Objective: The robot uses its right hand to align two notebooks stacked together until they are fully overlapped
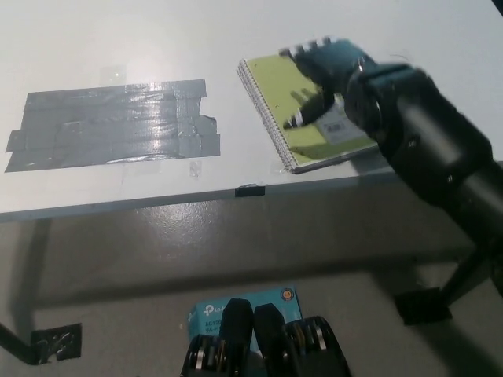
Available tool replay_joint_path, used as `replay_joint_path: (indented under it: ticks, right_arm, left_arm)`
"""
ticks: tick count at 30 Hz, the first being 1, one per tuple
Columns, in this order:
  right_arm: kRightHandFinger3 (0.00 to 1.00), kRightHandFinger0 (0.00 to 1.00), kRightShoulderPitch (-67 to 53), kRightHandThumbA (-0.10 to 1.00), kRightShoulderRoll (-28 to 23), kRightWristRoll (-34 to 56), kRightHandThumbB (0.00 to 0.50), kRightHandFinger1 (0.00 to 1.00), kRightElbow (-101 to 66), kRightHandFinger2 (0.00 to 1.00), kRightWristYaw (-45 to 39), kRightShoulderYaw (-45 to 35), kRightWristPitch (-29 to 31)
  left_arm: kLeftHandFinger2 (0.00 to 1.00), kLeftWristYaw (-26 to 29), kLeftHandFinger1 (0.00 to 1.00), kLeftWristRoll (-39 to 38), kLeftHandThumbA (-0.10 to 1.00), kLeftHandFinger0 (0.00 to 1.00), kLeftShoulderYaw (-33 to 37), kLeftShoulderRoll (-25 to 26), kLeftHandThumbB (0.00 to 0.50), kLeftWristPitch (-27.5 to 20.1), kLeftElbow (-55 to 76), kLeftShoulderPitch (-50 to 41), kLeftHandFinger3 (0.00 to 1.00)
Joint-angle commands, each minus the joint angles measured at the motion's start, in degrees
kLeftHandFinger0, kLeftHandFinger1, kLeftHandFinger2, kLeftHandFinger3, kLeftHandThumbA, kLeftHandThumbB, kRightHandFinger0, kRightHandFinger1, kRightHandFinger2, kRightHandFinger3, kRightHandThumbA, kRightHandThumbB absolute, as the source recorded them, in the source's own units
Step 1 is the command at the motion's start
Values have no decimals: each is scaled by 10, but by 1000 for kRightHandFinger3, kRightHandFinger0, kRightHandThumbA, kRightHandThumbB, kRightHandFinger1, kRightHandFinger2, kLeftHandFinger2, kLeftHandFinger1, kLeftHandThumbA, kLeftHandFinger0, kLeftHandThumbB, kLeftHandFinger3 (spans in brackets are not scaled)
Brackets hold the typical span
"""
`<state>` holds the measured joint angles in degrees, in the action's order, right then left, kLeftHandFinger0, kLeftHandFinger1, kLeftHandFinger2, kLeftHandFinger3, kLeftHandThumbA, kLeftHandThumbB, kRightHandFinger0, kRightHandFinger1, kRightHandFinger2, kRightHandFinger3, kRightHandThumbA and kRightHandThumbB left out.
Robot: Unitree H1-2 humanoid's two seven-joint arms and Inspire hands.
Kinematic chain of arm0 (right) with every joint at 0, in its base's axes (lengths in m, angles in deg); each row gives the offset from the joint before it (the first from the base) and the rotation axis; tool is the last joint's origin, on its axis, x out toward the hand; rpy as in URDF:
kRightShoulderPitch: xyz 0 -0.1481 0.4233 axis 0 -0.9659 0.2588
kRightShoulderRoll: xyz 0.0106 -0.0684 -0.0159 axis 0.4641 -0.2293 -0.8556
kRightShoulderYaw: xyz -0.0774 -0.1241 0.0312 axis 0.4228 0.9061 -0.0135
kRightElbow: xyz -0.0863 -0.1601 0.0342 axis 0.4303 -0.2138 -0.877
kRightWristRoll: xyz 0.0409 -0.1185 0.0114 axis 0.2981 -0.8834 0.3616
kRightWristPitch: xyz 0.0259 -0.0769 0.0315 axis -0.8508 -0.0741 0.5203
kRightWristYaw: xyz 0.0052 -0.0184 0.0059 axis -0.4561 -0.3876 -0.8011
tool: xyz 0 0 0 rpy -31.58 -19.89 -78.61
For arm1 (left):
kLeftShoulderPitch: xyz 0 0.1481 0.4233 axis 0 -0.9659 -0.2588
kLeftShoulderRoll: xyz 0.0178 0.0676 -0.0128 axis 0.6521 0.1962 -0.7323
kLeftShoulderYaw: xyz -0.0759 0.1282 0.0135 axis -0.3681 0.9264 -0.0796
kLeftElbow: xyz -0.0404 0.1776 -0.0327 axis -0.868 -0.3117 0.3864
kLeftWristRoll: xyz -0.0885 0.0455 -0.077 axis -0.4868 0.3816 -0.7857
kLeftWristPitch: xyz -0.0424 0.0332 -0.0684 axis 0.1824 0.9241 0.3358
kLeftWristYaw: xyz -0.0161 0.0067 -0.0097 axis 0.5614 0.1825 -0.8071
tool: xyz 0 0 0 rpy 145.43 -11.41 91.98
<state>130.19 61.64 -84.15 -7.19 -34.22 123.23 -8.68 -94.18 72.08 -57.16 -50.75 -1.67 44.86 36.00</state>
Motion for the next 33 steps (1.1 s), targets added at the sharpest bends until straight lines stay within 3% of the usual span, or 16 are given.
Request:
replay_joint_path:
  ticks: [1,7,10,12,13,14,16,20,21,22,26,27,29,31,32,33]
  right_arm:
    - [1000,1000,57,1000,-19,6,500,1000,-17,1000,-20,-18,4]
    - [1000,1000,90,1000,-58,17,470,1000,-42,1000,-40,-47,5]
    - [1000,1000,93,1000,-76,35,456,1000,-66,1000,-51,-73,5]
    - [1000,1000,66,1000,-107,76,435,1000,-147,1000,-61,-131,-12]
    - [1000,1000,46,1000,-119,86,457,1000,-202,1000,-77,-150,-31]
    - [1000,1000,27,1000,-130,92,426,1000,-247,1000,-86,-166,-47]
    - [1000,1000,-20,1000,-143,115,413,1000,-341,1000,-89,-211,-75]
    - [1000,1000,-189,1000,-175,168,402,1000,-566,1000,-86,-321,-120]
    - [1000,1000,-225,1000,-175,185,341,1000,-592,1000,-73,-343,-105]
    - [1000,1000,-271,1000,-173,203,330,1000,-629,1000,-68,-369,-109]
    - [1000,1000,-481,1000,-149,230,355,1000,-729,1000,-45,-451,-119]
    - [1000,1000,-531,1000,-135,248,343,1000,-731,1000,-30,-468,-100]
    - [1000,1000,-598,1000,-103,259,371,1000,-715,1000,-6,-485,-86]
    - [1000,1000,-651,1000,-90,269,320,1000,-688,1000,22,-485,-30]
    - [1000,1000,-704,1000,-82,255,250,1000,-645,1000,39,-469,11]
    - [1000,1000,-704,1000,-82,255,250,1000,-645,1000,39,-469,11]
  left_arm:
    - [675,-6,671,-7,1000,844,-10,9,500,-12,5,-14,1000]
    - [682,-5,680,2,1000,899,-6,12,500,-25,-3,-19,1000]
    - [701,-5,671,2,1000,849,-8,13,500,-26,-4,-21,1000]
    - [738,-8,657,-3,1000,872,-9,13,500,-23,-4,-21,1000]
    - [749,-8,669,-7,1000,872,-12,11,500,-24,-3,-21,1000]
    - [774,-9,715,-8,1000,893,-12,11,500,-27,-5,-21,1000]
    - [787,-3,699,-10,1000,834,-21,12,500,-29,3,-22,1000]
    - [838,-2,796,-59,1000,853,-57,-10,500,-15,18,-20,1000]
    - [840,2,804,-60,1000,860,-61,-14,500,-14,19,-18,1000]
    - [826,6,796,-60,1000,858,-64,-19,500,-15,20,-18,1000]
    - [841,10,826,-46,1000,927,-64,-24,500,-14,21,-19,1000]
    - [866,11,832,-43,1000,918,-64,-25,500,-14,17,-19,1000]
    - [873,10,810,-43,1000,857,-66,-28,500,-15,11,-12,1000]
    - [863,7,804,-43,1000,847,-68,-31,500,-18,9,-16,1000]
    - [890,7,831,-43,1000,904,-68,-33,500,-12,12,-18,1000]
    - [890,7,831,-43,1000,904,-68,-33,500,-12,12,-18,1000]
